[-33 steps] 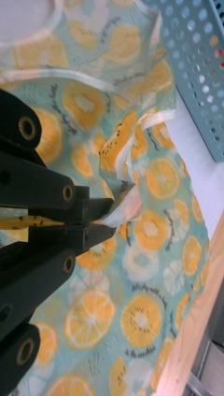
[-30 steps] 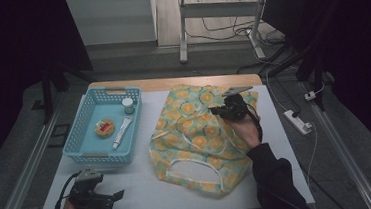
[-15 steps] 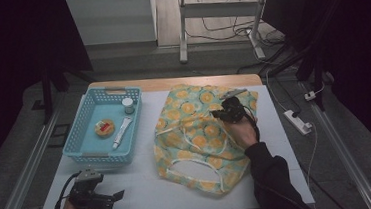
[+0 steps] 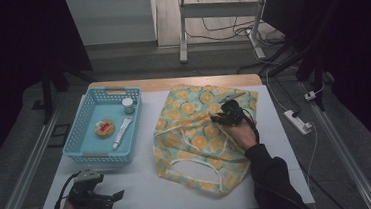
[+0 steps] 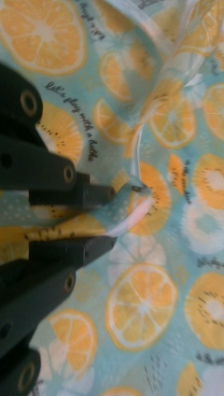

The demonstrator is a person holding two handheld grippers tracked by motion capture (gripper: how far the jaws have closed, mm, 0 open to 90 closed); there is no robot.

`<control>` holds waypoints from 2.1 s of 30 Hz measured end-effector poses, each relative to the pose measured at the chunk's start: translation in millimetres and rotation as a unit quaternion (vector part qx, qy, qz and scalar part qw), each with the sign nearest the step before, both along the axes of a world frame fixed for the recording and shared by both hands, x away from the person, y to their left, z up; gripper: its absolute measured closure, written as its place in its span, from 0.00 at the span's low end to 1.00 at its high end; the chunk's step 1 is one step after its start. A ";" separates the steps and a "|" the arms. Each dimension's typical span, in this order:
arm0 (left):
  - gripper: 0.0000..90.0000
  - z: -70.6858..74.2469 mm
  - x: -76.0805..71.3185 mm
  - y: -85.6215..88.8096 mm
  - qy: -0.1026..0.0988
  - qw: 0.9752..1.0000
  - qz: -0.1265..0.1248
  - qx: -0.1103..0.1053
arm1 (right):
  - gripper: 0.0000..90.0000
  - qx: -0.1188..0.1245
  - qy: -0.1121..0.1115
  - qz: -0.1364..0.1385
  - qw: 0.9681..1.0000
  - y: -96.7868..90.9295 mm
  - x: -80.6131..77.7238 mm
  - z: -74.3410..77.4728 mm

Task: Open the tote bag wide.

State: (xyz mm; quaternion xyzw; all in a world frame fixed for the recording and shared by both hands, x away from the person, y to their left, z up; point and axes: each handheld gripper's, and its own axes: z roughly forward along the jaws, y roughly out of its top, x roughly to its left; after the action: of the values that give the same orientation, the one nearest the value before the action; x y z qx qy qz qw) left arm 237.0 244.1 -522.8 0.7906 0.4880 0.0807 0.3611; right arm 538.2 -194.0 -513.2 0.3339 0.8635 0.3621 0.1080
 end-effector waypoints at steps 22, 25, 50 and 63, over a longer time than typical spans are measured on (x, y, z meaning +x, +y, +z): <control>0.00 0.2 0.6 0.2 0.000 1.000 -0.002 -0.002 | 0.31 0.029 0.000 0.022 0.999 3.7 -26.4 24.0; 0.00 0.1 0.8 -0.1 -0.001 1.000 -0.002 -0.003 | 0.19 0.024 0.003 0.028 0.999 7.8 -33.2 24.0; 0.00 0.3 1.3 -0.8 -0.004 1.000 -0.003 -0.002 | 0.00 -0.061 0.033 0.127 0.990 53.6 -96.4 -10.1; 0.00 0.3 1.8 -1.2 -0.003 1.000 -0.004 -0.001 | 0.44 -0.080 0.003 0.148 0.986 60.4 -108.7 -8.0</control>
State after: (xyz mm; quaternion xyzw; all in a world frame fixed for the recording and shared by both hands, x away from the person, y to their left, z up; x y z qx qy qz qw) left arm 238.8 242.9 -522.4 0.7921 0.4839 0.0809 0.3632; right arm 429.4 -133.7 -521.2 0.1934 0.9299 0.3033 0.0770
